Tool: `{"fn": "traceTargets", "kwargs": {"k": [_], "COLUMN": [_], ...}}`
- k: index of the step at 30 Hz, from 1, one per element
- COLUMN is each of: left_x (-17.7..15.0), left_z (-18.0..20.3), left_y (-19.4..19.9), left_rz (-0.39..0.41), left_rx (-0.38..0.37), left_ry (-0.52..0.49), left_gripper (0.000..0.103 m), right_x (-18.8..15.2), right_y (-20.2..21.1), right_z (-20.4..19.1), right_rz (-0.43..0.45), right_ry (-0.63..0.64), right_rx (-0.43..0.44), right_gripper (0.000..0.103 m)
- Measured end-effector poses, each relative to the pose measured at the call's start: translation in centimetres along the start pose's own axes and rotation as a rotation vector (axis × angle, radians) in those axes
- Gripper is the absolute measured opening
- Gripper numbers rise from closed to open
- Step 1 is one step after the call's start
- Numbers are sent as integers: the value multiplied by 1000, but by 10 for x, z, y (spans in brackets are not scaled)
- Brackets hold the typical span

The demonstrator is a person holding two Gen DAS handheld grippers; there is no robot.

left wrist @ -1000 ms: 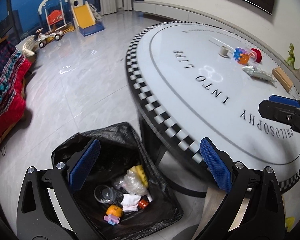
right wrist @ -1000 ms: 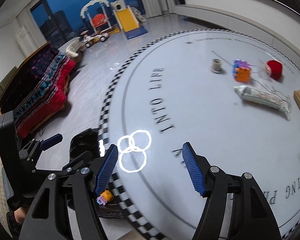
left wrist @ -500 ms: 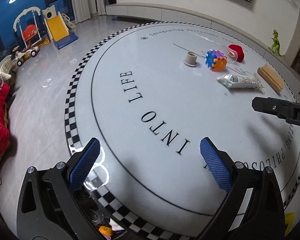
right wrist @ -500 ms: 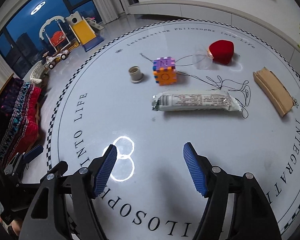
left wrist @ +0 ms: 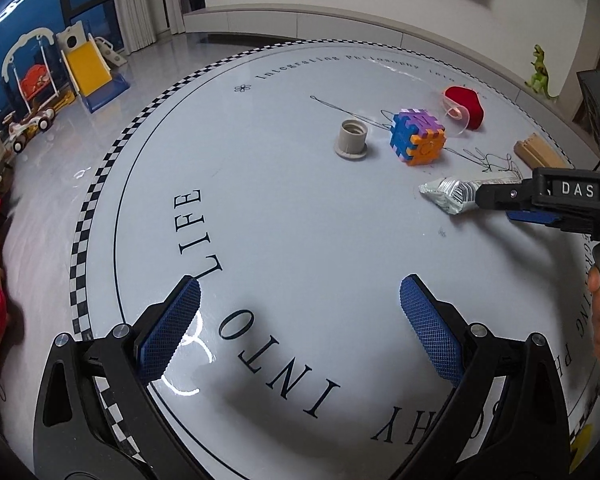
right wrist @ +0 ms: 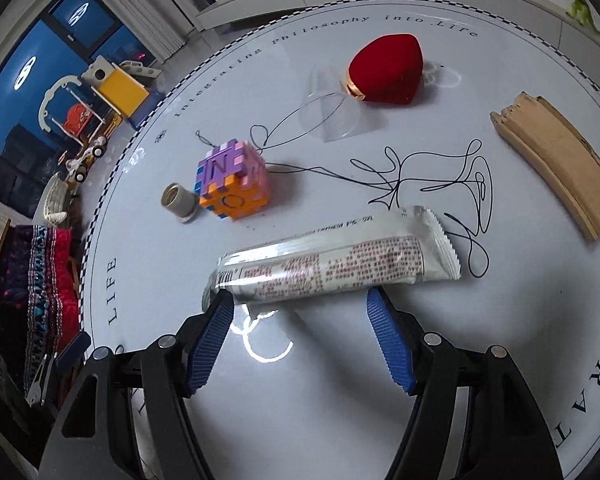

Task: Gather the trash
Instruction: 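Grasp the white bottle cap with the left tool while the right tool grasps the snack wrapper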

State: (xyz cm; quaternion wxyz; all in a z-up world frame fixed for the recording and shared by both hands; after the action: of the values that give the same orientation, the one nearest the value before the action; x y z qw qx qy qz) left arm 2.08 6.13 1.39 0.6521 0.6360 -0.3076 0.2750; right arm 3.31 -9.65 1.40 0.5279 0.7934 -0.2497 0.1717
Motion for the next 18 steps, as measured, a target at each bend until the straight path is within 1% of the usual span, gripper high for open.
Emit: {"fn": "traceTargets", "kwargs": {"k": [2,6,9,11,13,18], "left_x": [3,6,10,12,15,23], "left_z": [0,-1,-2,-2,-1,3], "left_y": [-5,-12,-16,-19,-21,-27], "left_rz": [-5,-9,-13,-14,-13,-13], "left_rx": [0,7,14,17,18,18], "left_ry": [0,-7,-13,-17,-24,-39], "left_gripper": [97,97,97,97,97,97], "right_x": [8,20,32,40,45,49], "right_y": [-5,-14,-19,-22,-23,-24], "right_z": [2,1,8,13,18,11], "right_rz": [1,-2,-7,-8,-6,-2], "right_ry": [-22,-38,-113,-172,-219,-154], "right_rx": [5,-8,6,17,22,-1], "right_gripper": [72,73,73,76,77,76]}}
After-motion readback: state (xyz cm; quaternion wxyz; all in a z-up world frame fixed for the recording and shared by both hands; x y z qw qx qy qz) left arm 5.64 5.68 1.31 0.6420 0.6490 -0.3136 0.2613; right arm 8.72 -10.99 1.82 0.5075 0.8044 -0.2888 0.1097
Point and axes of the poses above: each gripper's, at about its wrist camera, not at the fingertips, and y roughly against the way its jaws point, z to its right, x to its top, the point moved 2 cm from there along -y, roughly the way its jaws point, and after that the axes turned 13 degrees about z, right-handed, at the moved point
